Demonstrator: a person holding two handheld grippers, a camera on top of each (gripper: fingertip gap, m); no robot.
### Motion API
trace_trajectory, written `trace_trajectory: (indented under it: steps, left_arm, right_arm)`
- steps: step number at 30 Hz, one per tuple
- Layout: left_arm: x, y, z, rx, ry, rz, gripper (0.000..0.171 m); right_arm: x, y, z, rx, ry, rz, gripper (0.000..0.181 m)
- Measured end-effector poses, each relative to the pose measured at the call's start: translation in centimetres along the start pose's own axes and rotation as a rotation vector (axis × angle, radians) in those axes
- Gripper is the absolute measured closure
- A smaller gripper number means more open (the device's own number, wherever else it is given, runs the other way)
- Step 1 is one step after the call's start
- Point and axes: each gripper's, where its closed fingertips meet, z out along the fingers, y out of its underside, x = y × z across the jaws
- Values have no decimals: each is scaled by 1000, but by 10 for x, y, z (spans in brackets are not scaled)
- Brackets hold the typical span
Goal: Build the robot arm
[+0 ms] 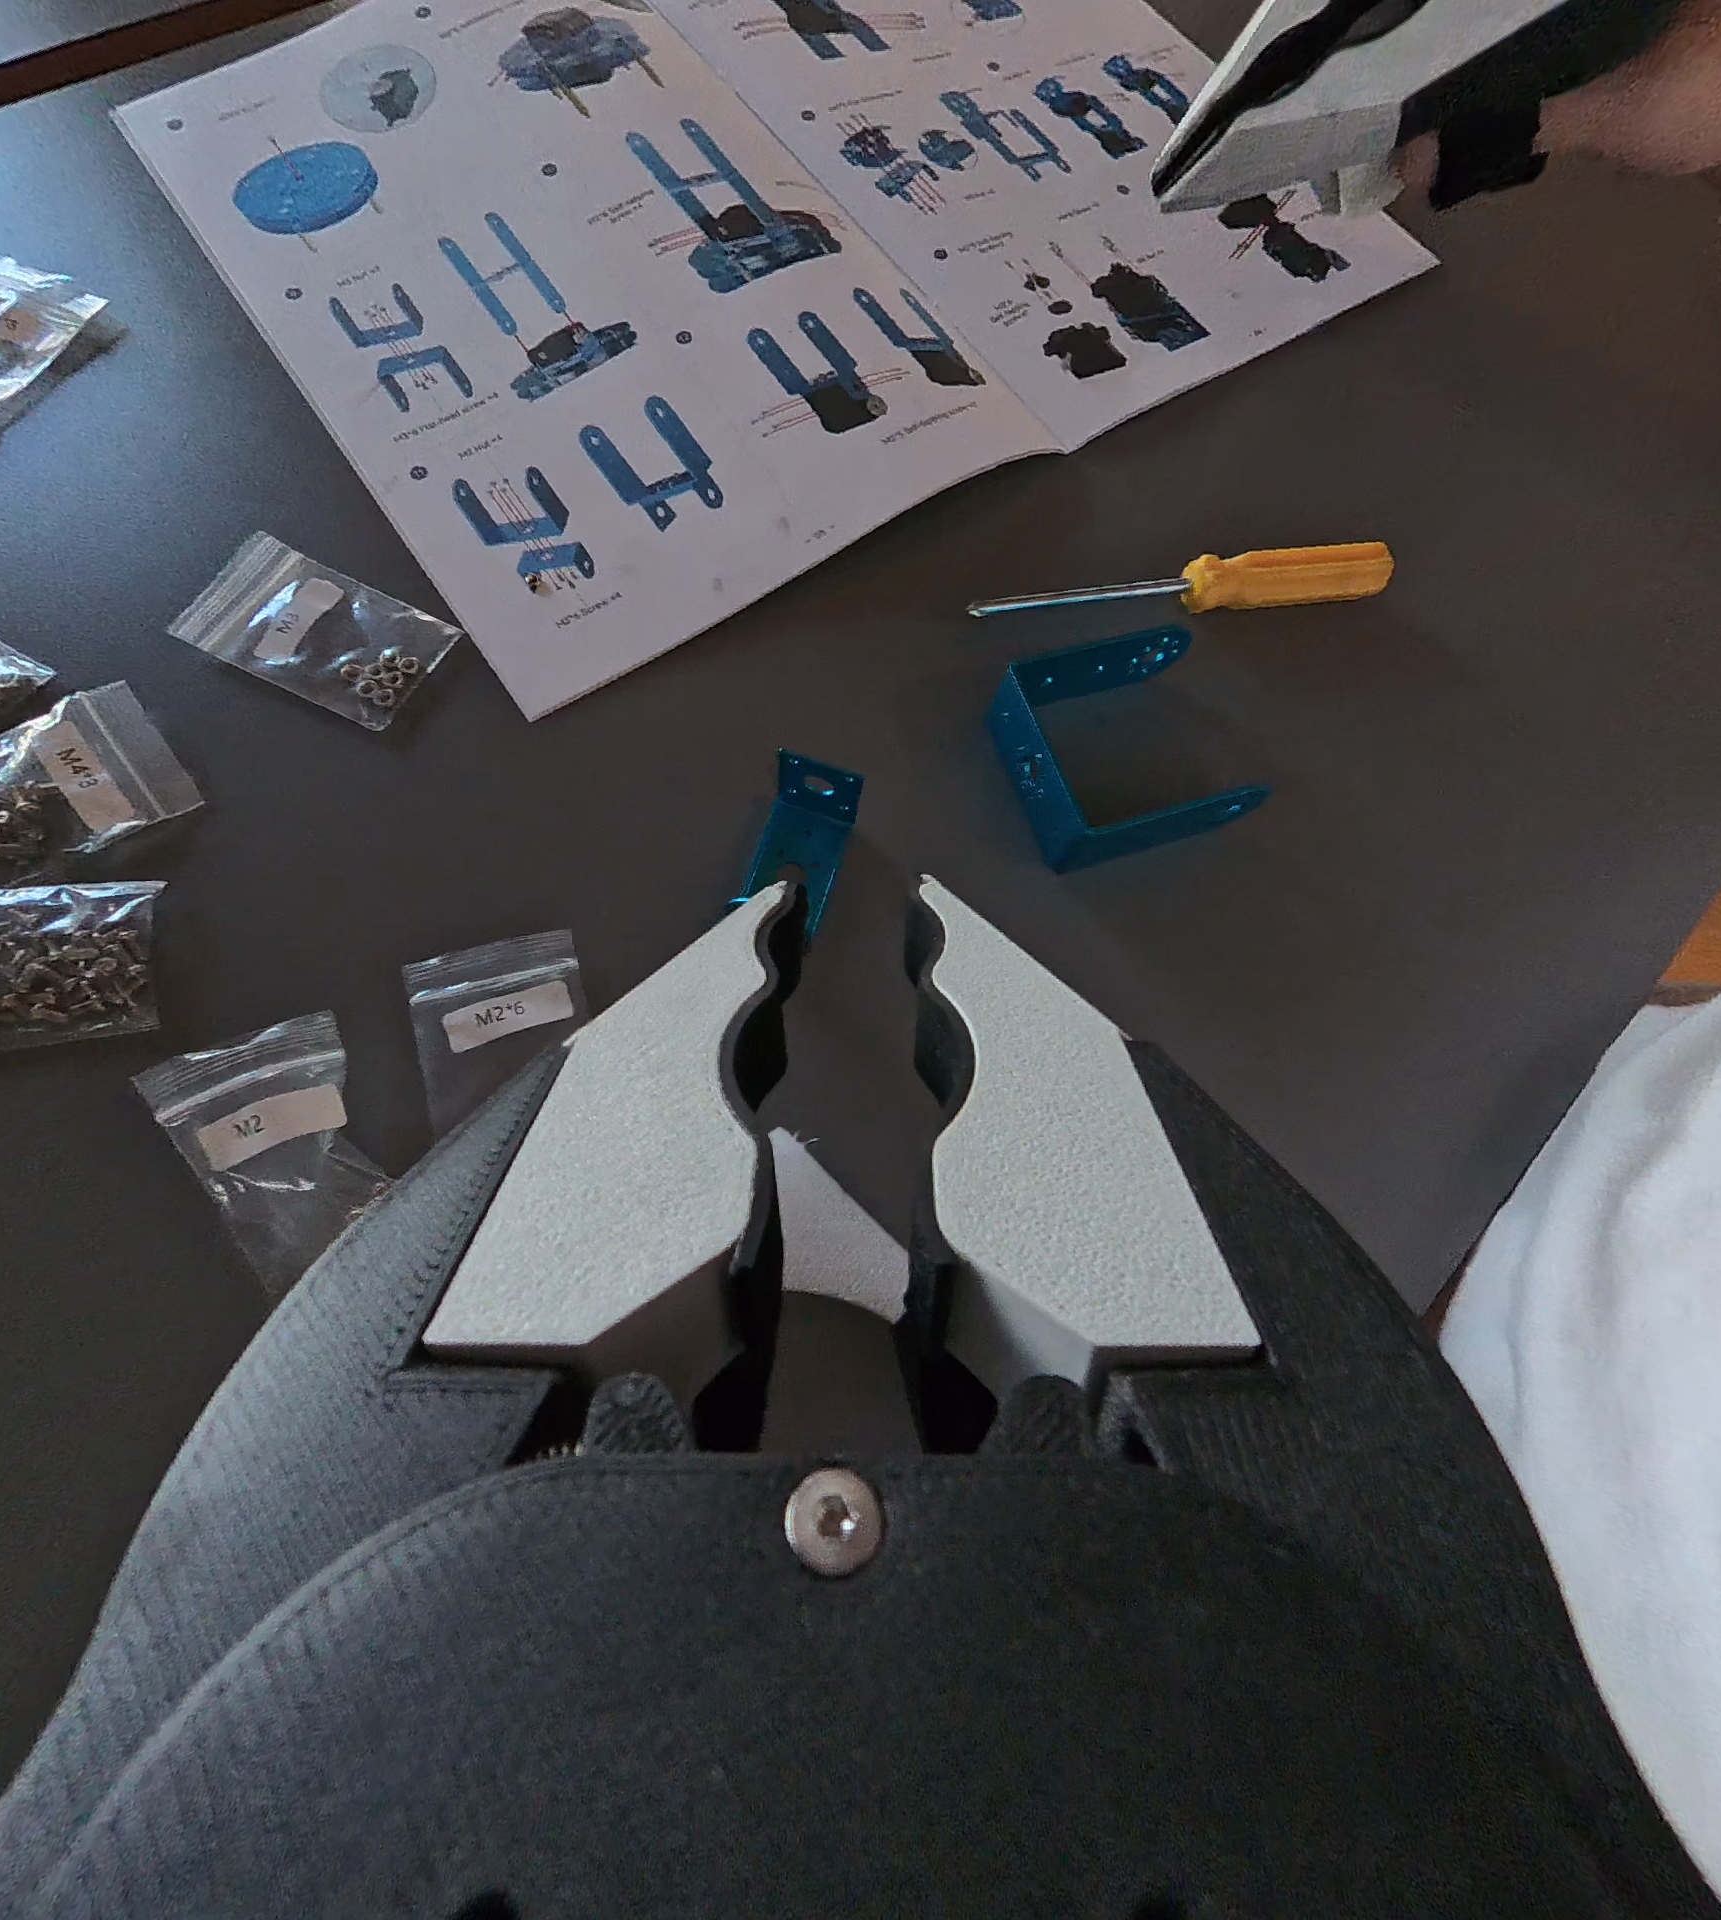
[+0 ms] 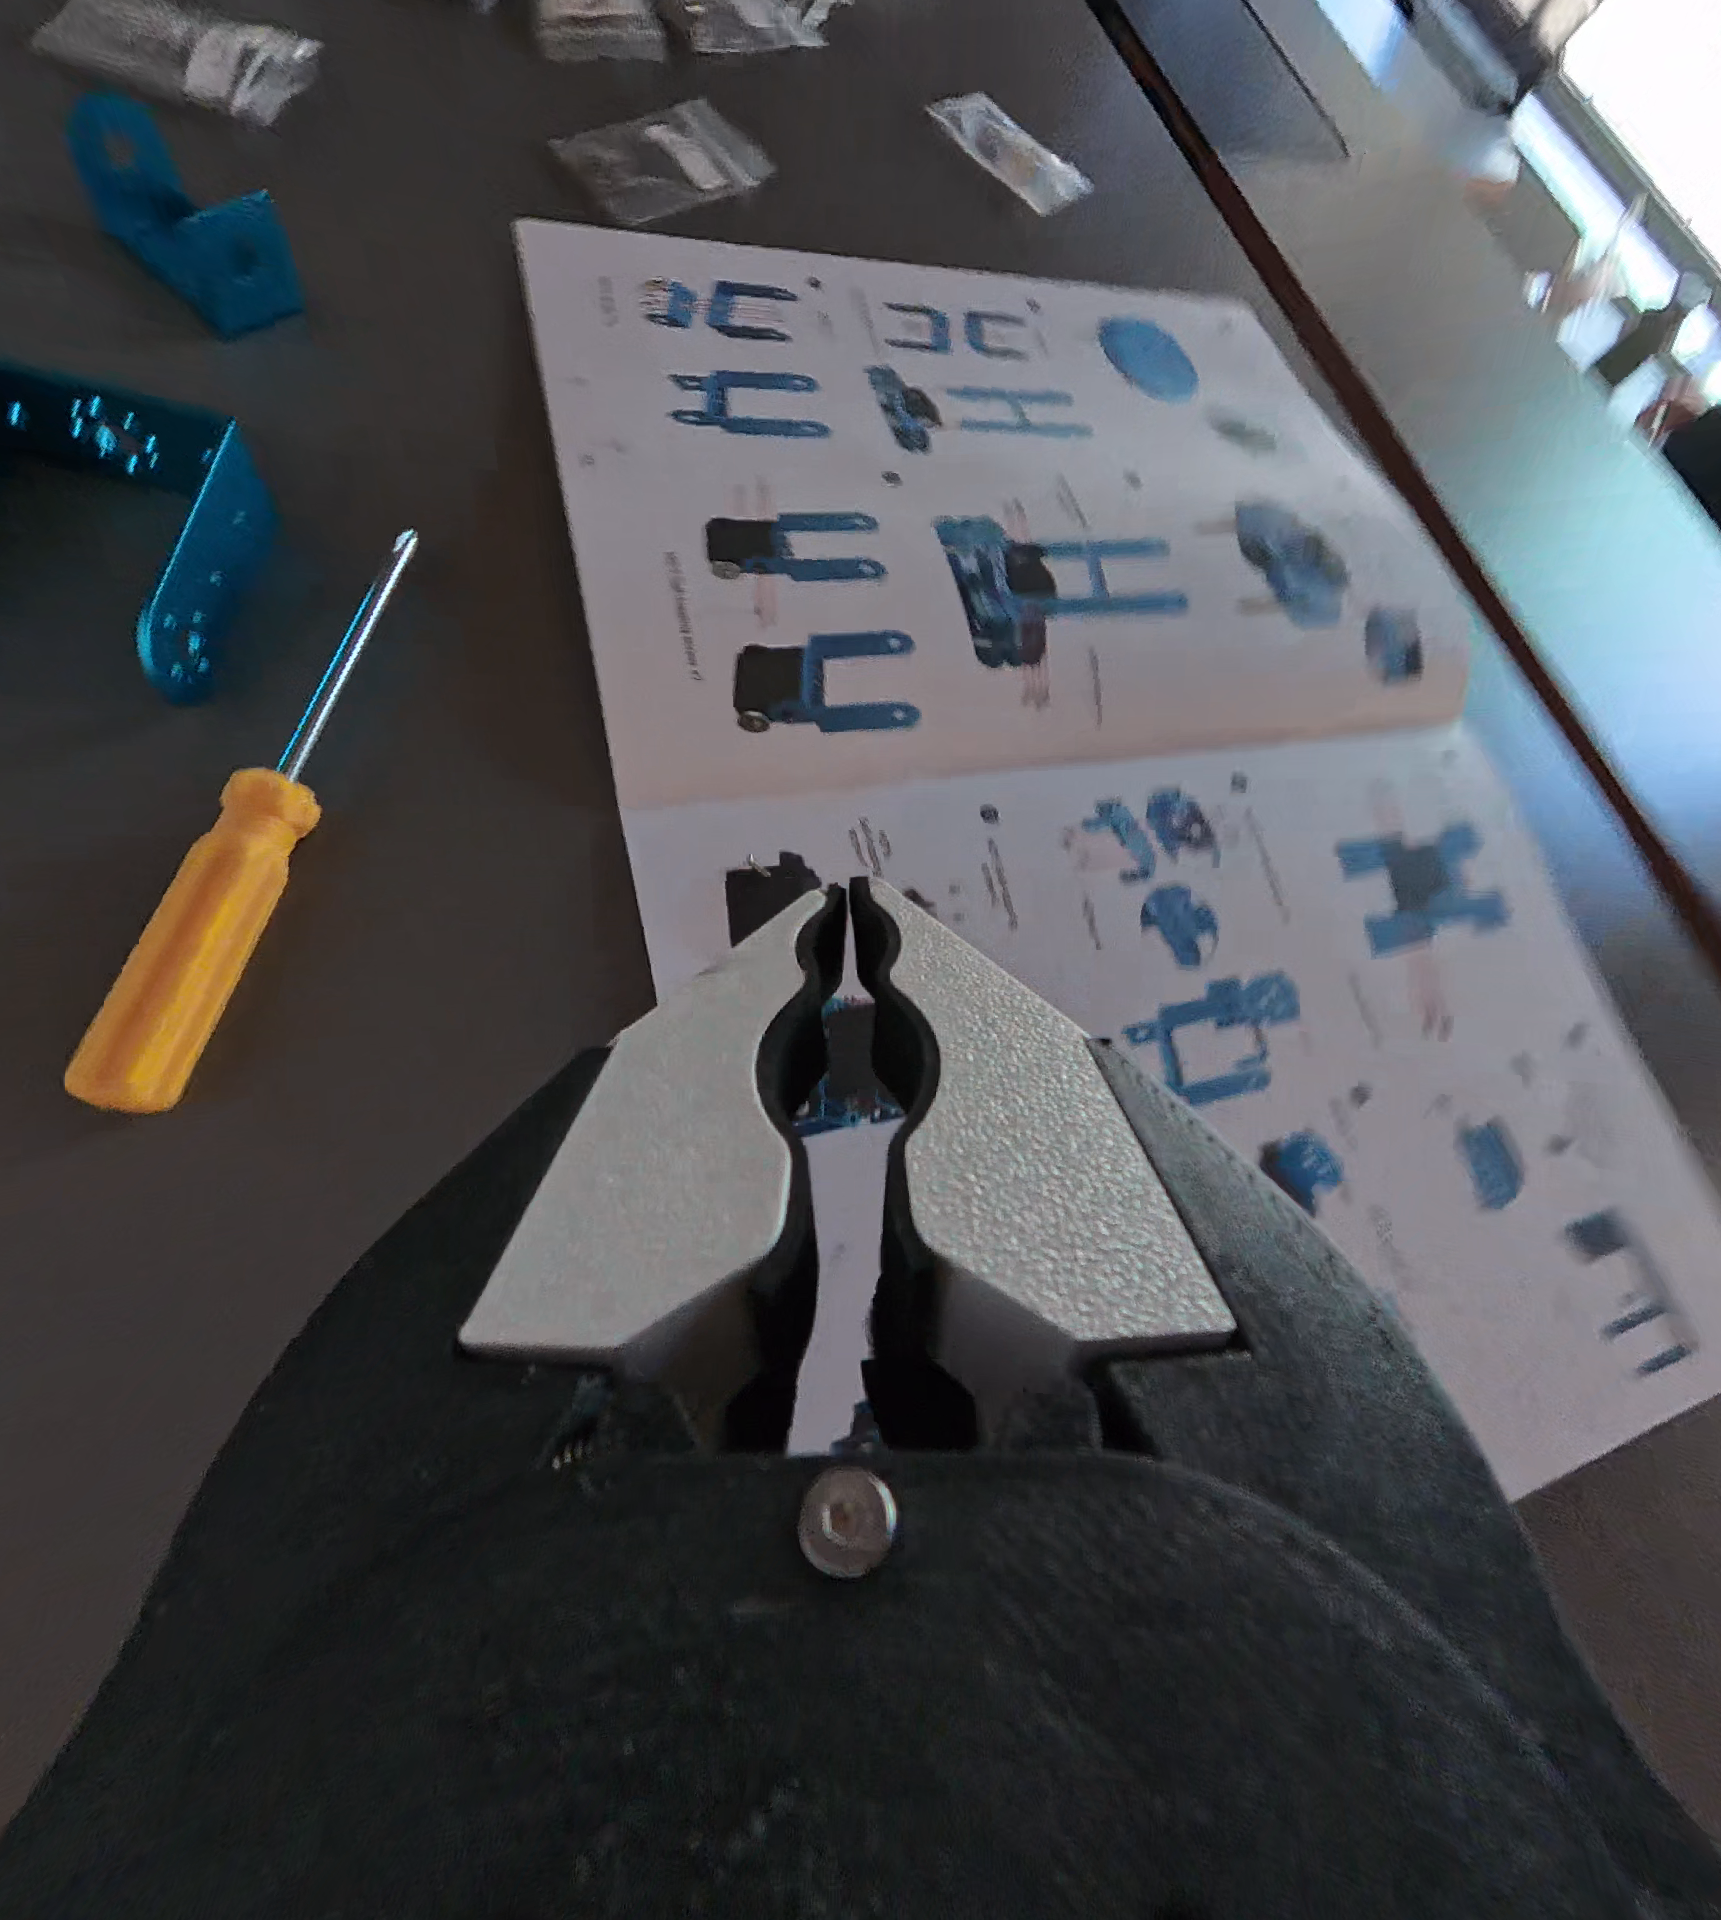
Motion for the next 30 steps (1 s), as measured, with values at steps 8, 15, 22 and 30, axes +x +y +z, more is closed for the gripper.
trace_trajectory:
  steps: [8, 15, 22, 30]
  left_arm:
    - [-13, -2, -10, 25, 46, 20, 154]
    - [-21, 10, -29, 37, 67, 34, 155]
    - [-30, 32, -49, 39, 82, 27, 155]
    - [-28, 38, -59, 69, 95, 12, 158]
  right_arm:
    - [-7, 12, 34, -87, -55, 100, 167]
    - [-8, 19, 46, -148, -140, 279, 175]
    - [-10, 15, 49, -152, -88, 368, 174]
    - [-11, 11, 55, -178, 6, 304, 181]
